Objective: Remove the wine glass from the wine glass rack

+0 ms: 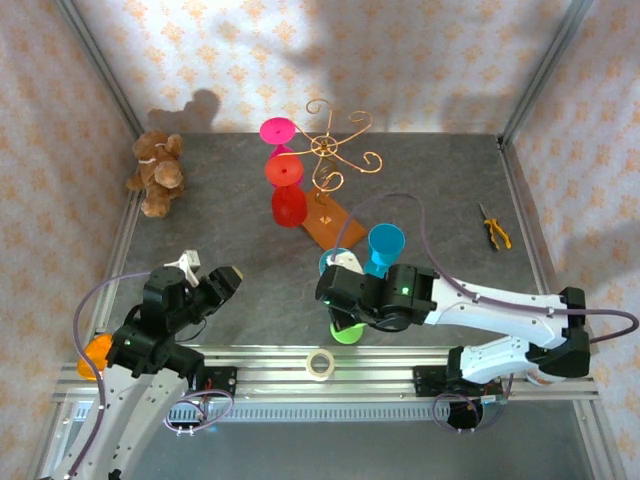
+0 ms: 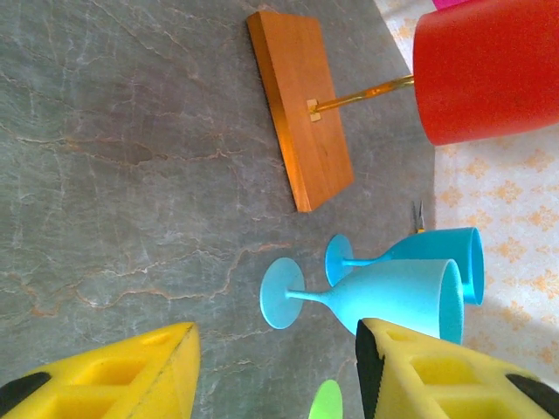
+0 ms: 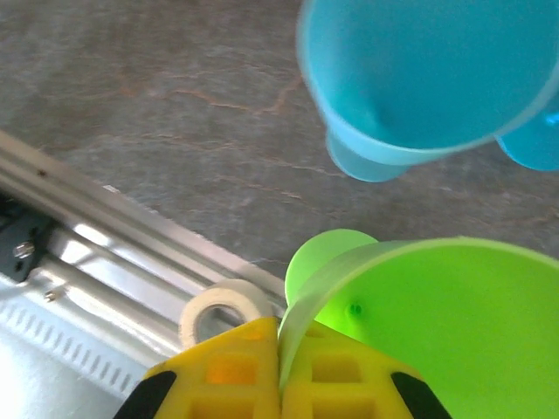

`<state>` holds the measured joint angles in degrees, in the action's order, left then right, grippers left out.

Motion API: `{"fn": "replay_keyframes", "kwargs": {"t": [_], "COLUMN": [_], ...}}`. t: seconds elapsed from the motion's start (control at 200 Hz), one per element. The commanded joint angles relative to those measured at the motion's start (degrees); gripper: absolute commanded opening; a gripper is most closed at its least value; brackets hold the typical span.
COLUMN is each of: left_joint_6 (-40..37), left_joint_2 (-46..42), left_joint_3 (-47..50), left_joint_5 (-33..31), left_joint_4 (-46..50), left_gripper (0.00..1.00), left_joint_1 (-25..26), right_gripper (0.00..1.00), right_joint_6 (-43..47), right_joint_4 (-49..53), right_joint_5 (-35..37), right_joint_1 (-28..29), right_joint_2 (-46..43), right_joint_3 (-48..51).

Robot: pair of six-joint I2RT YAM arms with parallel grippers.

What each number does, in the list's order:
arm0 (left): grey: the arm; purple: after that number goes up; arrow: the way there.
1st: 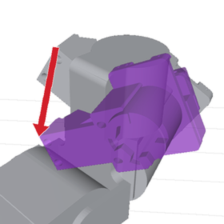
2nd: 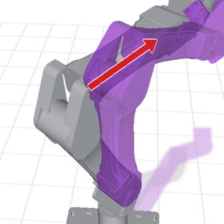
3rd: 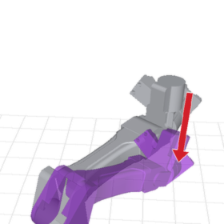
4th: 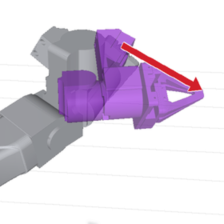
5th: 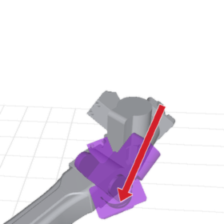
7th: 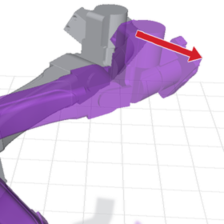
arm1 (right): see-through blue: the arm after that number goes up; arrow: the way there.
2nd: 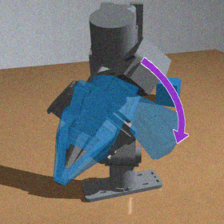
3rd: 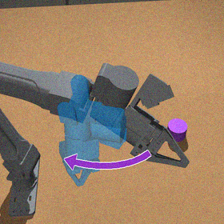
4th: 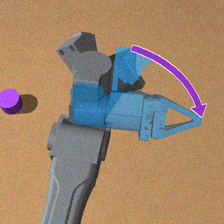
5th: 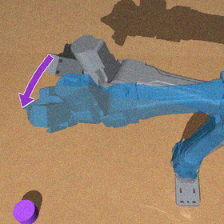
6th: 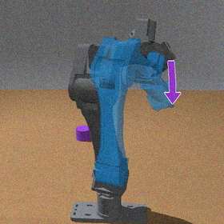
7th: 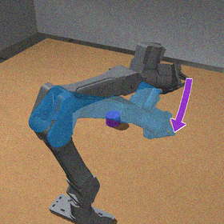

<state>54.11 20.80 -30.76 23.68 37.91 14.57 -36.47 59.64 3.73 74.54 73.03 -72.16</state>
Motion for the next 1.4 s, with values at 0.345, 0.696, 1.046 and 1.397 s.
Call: {"fn": "replay_keyframes", "kwargs": {"t": [0.345, 0.696, 1.046, 1.397], "left_joint_6": [-1.3, -1.0, -1.1, -0.9], "left_joint_2": [1.2, 1.4, 1.6, 1.3], "left_joint_3": [-1.3, -1.3, -1.3, -1.0], "left_joint_5": [-2.7, -3.4, -3.9, -4.0], "left_joint_4": [-1.6, -1.6, -1.5, -1.7], "left_gripper": [0.5, 0.5, 0.5, 0.5], "left_joint_1": [-0.3, -0.3, -0.3, -0.3], "right_gripper": [0.0, 0.0, 0.06, 0.29], "right_joint_6": [-0.7, 0.6, 0.9, 1.0], "right_joint_4": [-2.5, -7.2, -8.3, -6.9], "right_joint_5": [8.1, 5.7, 5.2, 5.5], "right_joint_1": [-8.0, -10.4, -10.8, -10.8], "right_joint_2": [-4.7, -1.8, 1.3, 1.4], "right_joint_3": [7.4, 11.2, 11.7, 10.7]}}
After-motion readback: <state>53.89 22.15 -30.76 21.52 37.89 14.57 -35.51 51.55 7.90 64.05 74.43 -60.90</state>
